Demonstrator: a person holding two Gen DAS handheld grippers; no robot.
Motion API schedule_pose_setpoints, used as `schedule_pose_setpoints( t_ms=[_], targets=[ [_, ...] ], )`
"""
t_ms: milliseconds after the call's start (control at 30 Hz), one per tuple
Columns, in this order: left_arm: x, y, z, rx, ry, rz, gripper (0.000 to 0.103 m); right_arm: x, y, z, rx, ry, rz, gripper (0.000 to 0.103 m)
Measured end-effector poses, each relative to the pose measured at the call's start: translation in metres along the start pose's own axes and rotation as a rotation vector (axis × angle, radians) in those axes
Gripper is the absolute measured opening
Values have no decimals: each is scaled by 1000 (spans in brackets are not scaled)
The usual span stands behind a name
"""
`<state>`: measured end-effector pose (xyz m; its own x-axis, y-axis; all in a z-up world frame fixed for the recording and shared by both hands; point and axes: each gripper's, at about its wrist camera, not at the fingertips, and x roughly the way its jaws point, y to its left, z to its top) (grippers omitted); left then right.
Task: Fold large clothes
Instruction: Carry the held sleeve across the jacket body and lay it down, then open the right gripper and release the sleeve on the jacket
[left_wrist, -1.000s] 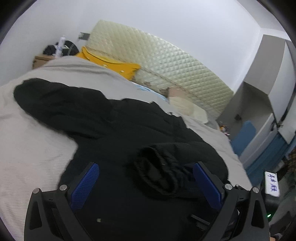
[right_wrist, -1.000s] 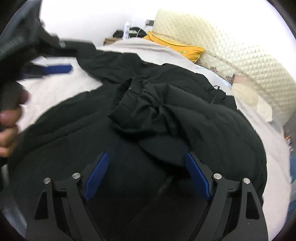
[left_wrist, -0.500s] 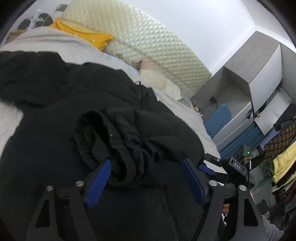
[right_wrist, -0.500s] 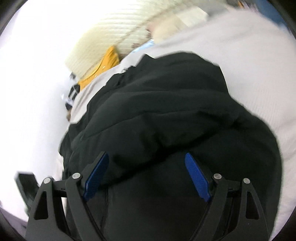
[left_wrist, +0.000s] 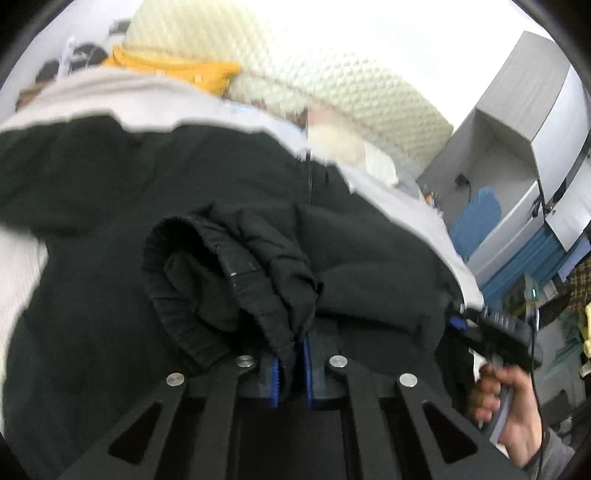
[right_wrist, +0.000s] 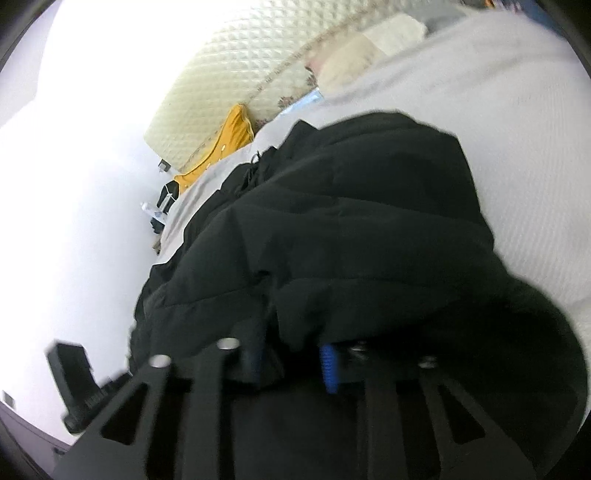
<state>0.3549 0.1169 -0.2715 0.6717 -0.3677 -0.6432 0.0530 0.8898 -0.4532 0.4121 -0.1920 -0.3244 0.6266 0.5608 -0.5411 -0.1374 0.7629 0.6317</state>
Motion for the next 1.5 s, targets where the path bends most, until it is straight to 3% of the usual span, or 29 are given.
schedule_pose_setpoints(
  t_ms=[133,233,433,600,800,1000,1067,1100,1133,1167,1200,1233,1267,1333,1500],
  targets=[
    [-27,-6,33,38,-114,-5,8,-17,26,-2,-110,-62,-52,14],
    [-32,-14,48,110,-158,52,8,-20,44,-9,-210,-89,-116,11],
    [-4,-1,54,143,-143,168,8,-6,69,-34,-414,-86,-287,10],
    [32,21,42,138,-40,250,8,16,60,-39,-453,-37,-319,9],
    [52,17,30,203,10,336,8,34,53,-47,-462,-4,-360,9],
    [26,14,32,111,-46,277,10,23,56,-45,-410,-30,-363,9],
    [10,14,31,75,-59,255,16,15,57,-46,-381,-34,-358,10],
    [2,13,28,66,-66,258,24,11,59,-48,-379,-35,-360,11],
    [-5,11,26,62,-73,261,36,6,61,-51,-382,-37,-364,18],
    [-15,8,20,66,-83,262,43,3,64,-53,-385,-37,-367,36],
    [-22,5,17,73,-91,264,56,-4,67,-57,-390,-39,-364,47],
    [-32,1,11,90,-109,269,60,-10,71,-60,-394,-47,-359,66],
    [-45,-5,4,116,-134,283,60,-14,75,-63,-399,-56,-354,71],
    [-65,-14,-3,136,-168,294,60,-29,85,-69,-416,-70,-349,71],
    [-97,-28,-11,113,-218,253,60,-68,111,-79,-464,-127,-344,71]
  ],
)
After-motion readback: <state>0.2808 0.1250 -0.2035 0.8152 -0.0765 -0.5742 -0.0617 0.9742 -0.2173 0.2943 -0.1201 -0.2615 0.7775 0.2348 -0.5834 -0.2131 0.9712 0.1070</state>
